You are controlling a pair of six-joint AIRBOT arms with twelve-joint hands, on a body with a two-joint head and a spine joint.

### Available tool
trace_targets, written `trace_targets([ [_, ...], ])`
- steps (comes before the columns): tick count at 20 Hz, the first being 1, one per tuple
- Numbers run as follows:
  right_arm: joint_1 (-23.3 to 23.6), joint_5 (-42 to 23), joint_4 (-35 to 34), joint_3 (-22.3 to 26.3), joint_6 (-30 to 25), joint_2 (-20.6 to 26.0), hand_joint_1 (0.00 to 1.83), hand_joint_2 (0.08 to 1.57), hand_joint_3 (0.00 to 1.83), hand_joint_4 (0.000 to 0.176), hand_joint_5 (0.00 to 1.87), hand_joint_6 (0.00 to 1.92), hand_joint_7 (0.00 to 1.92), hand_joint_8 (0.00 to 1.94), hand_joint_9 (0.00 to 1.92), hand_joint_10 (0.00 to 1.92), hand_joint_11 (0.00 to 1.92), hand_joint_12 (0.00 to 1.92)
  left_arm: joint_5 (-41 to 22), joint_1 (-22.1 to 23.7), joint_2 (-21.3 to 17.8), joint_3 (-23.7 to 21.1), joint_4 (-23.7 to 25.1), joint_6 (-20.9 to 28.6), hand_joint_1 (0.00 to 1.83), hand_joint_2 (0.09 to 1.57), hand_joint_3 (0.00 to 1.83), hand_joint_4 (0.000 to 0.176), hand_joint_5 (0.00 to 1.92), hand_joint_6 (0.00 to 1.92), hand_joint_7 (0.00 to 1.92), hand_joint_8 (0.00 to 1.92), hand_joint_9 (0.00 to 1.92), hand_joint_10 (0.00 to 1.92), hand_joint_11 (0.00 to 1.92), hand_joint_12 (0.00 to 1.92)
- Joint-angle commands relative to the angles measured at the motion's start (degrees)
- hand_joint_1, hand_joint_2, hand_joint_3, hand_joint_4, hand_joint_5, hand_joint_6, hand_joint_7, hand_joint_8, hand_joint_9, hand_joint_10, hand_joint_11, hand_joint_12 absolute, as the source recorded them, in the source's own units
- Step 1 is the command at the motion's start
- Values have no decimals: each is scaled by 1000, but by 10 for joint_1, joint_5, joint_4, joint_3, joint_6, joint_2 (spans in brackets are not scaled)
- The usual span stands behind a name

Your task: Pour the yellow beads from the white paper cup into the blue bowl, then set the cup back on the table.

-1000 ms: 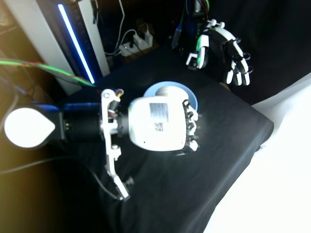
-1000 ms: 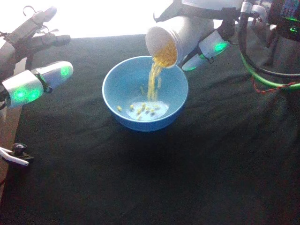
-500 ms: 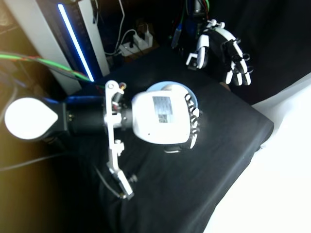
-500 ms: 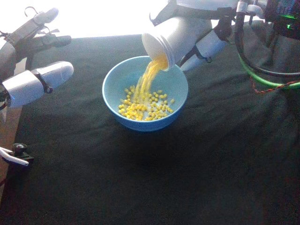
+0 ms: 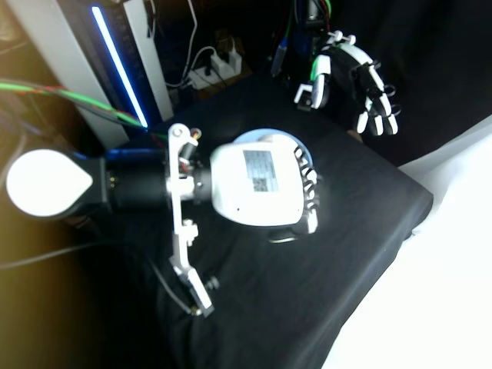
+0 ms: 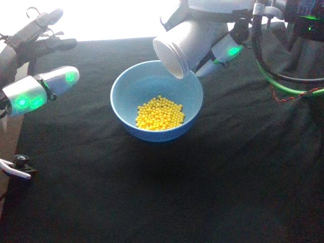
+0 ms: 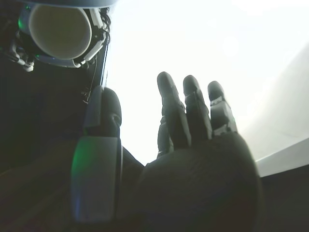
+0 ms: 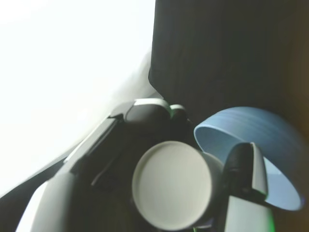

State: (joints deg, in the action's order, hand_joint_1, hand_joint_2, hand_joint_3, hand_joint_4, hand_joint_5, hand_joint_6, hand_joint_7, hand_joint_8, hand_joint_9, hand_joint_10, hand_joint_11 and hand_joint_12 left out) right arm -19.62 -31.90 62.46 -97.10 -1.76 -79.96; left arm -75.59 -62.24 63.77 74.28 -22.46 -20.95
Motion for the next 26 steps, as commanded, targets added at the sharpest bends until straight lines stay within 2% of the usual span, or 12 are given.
trace_targets([
  [1, 14, -31, -32, 2, -1, 2, 1152, 1163, 0, 0, 869, 1165, 923, 387, 944, 676, 781, 1431, -58, 5, 1, 3, 2, 7, 918, 1108, 0, 27, 252, 0, 706, 0, 387, 0, 0, 314],
  [2, 15, -31, -32, 4, -1, 4, 1149, 1145, 0, 0, 915, 1091, 904, 119, 900, 355, 649, 1264, -58, 6, 1, 3, 2, 7, 926, 1113, 0, 32, 258, 2, 699, 0, 378, 0, 0, 297],
  [4, 15, -30, -47, 8, -1, 7, 1248, 1097, 0, 0, 911, 1073, 1155, 720, 1234, 697, 1058, 1453, -58, 6, 1, 3, 2, 7, 942, 1107, 0, 41, 269, 2, 688, 0, 374, 0, 0, 259],
  [7, 15, -31, -98, 9, -1, 16, 1213, 1139, 9, 0, 904, 1166, 953, 990, 962, 608, 764, 1388, -59, 5, 2, 2, 0, 7, 949, 1114, 1, 23, 234, 1, 695, 1, 375, 2, 0, 200],
  [8, 15, -32, -121, 10, -1, 24, 1205, 1153, 5, 10, 905, 1162, 898, 1080, 872, 750, 690, 1432, -59, 5, 2, 2, 0, 7, 950, 1113, 1, 24, 234, 2, 703, 4, 375, 3, 0, 191],
  [9, 15, -40, -148, 11, -1, 35, 1324, 1147, 4, 0, 900, 1141, 899, 1074, 840, 1182, 672, 1467, -60, 5, 2, 2, -1, 7, 941, 1115, 1, 26, 226, 1, 701, 2, 373, 1, 0, 168],
  [12, 9, -70, -212, 11, 1, 54, 1353, 1150, 1, 0, 880, 1066, 897, 1133, 840, 1343, 612, 1543, -60, 5, 2, 0, -2, 7, 923, 1116, 1, 17, 219, 1, 708, 1, 395, 2, 0, 260],
  [14, -11, -101, -279, 12, 19, 62, 1252, 1124, 0, 0, 912, 970, 1029, 1090, 1070, 1031, 944, 1397, -60, 5, 2, 0, -3, 7, 890, 1141, 8, 7, 207, 0, 697, 0, 382, 0, 0, 311],
  [18, -53, -153, -389, 11, 37, 73, 1227, 1144, 0, 0, 805, 1297, 1071, 838, 1221, 620, 991, 1270, -60, 5, 2, -1, -4, 7, 907, 1157, 9, 10, 197, 0, 672, 0, 353, 2, 0, 259],
  [21, -90, -198, -472, 11, 43, 78, 1228, 1149, 0, 0, 777, 1331, 1082, 807, 1275, 349, 998, 1009, -59, 5, 3, -2, -5, 7, 899, 1161, 6, 0, 206, 2, 687, 3, 366, 5, 0, 307],
  [24, -132, -242, -551, 11, 44, 83, 1230, 1145, 0, 0, 775, 1295, 1089, 836, 1315, 262, 981, 1015, -59, 3, 3, -2, -6, 7, 911, 1153, 2, 0, 200, 1, 676, 0, 355, 1, 0, 248],
  [26, -156, -264, -594, 11, 44, 85, 1232, 1155, 0, 0, 772, 1386, 1074, 770, 1333, 89, 1081, 625, -60, 3, 4, -3, -7, 7, 892, 1167, 6, 3, 211, 3, 682, 3, 355, 3, 0, 246],
])
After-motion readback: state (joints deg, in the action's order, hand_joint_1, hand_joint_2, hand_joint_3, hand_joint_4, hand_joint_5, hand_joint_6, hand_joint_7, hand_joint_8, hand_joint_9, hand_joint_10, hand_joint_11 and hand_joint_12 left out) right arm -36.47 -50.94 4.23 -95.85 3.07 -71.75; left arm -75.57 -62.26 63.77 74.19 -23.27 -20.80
